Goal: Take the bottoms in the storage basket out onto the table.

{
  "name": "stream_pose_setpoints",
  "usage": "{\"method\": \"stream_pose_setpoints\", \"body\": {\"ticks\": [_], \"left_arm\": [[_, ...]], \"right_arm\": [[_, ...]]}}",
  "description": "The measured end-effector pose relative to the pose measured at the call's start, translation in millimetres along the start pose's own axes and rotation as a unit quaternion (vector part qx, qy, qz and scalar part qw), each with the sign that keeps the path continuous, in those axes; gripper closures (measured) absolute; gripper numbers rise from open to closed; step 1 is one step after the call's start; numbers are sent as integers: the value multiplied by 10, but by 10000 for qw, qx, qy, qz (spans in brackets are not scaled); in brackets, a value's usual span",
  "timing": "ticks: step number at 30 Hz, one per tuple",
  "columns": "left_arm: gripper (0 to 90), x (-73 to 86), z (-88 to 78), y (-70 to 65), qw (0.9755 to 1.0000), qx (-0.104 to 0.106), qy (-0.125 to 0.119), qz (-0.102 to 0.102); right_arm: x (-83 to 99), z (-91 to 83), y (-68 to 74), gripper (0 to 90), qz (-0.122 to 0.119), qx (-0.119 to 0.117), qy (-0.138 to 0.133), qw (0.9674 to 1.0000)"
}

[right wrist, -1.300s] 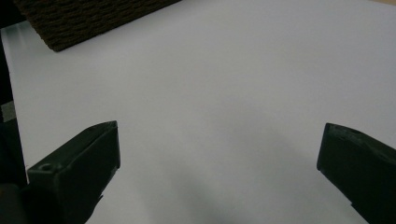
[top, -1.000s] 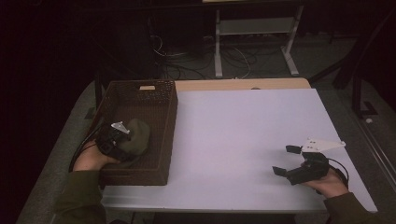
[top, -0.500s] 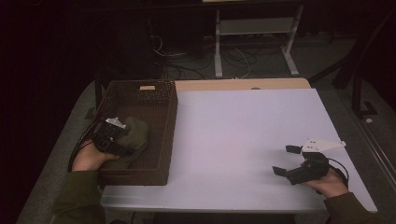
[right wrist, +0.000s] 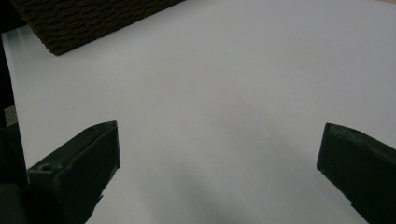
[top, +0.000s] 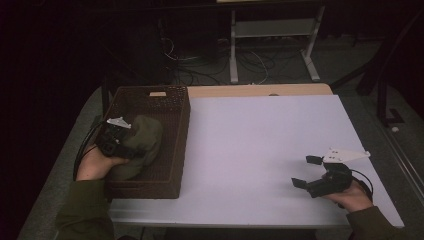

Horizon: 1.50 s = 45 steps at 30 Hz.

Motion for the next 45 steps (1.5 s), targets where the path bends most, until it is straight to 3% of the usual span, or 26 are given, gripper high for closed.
{"method": "stream_pose_setpoints", "body": {"ticks": [17, 32, 45], "left_arm": [[428, -291, -312, -123, 9990, 43, -430, -107], [427, -605, -450, -283, 9969, 244, -737, 120], [426, -831, -498, -414, 9949, 367, -915, 194]], "right_arm": [[2, -4, -13, 0, 31, 20, -13, 10000], [10, -1, -20, 0, 63, 23, -11, 10000], [12, -4, -28, 0, 84, 50, -20, 10000]]}}
Point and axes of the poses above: each handheld gripper's, and its own axes: z roughly forward along the jaws, x roughly out of its underside, y roughly to its left, the point moved 6 cm from there along z, roughly forward along the jaws, and after that the axes turned 2 degrees about -z, right-handed, at the moved point
